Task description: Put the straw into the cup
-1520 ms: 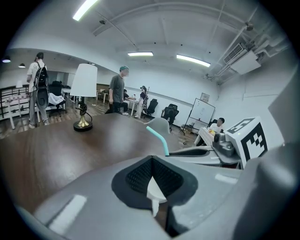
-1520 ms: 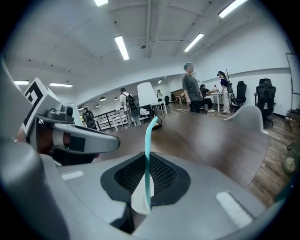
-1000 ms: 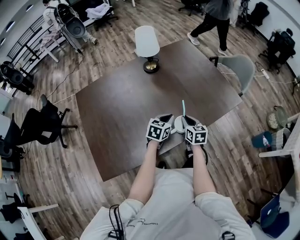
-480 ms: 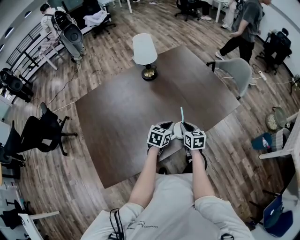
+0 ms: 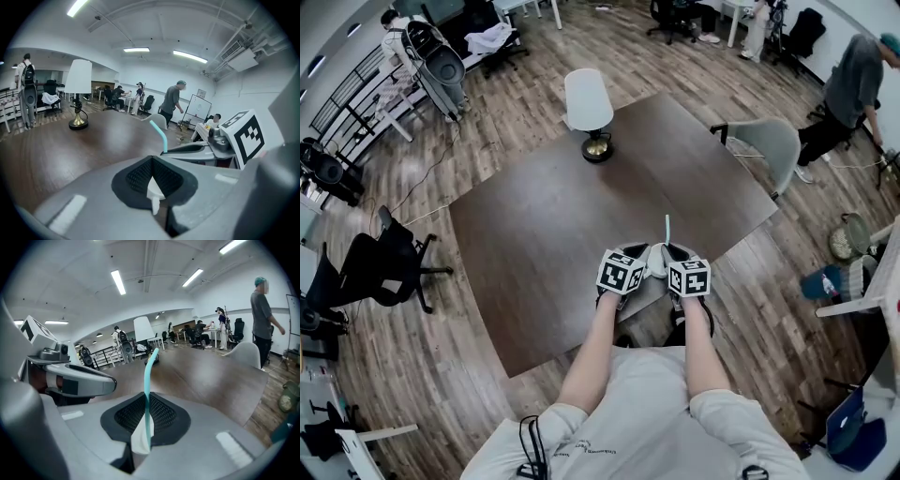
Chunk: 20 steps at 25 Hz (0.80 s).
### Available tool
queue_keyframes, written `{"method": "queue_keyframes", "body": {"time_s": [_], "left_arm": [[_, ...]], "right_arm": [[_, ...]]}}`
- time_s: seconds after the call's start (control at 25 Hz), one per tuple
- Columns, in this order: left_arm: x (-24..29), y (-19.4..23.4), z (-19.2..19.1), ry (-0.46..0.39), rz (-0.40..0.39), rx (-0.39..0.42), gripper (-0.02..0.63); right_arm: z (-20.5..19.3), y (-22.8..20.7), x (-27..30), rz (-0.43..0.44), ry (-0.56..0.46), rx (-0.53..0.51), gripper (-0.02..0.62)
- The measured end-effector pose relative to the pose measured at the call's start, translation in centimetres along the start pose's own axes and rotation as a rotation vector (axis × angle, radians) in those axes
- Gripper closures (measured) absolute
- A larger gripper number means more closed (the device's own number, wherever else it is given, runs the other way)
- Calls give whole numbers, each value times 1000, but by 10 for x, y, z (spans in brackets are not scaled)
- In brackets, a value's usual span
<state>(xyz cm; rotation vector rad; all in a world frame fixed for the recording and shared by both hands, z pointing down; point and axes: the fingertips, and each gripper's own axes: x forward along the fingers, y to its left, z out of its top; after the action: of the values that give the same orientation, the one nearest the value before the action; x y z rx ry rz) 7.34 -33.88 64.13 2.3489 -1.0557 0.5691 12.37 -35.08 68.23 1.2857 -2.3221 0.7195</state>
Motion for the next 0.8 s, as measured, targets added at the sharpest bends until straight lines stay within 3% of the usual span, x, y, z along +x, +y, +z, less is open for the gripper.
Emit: {"method": "queue_keyframes", "body": {"time_s": [0.8], "left_arm": [[-10,-22,-17,21,-43,35,604]], "right_arm": [[-23,9,-22,-42,-19,48,534]]}}
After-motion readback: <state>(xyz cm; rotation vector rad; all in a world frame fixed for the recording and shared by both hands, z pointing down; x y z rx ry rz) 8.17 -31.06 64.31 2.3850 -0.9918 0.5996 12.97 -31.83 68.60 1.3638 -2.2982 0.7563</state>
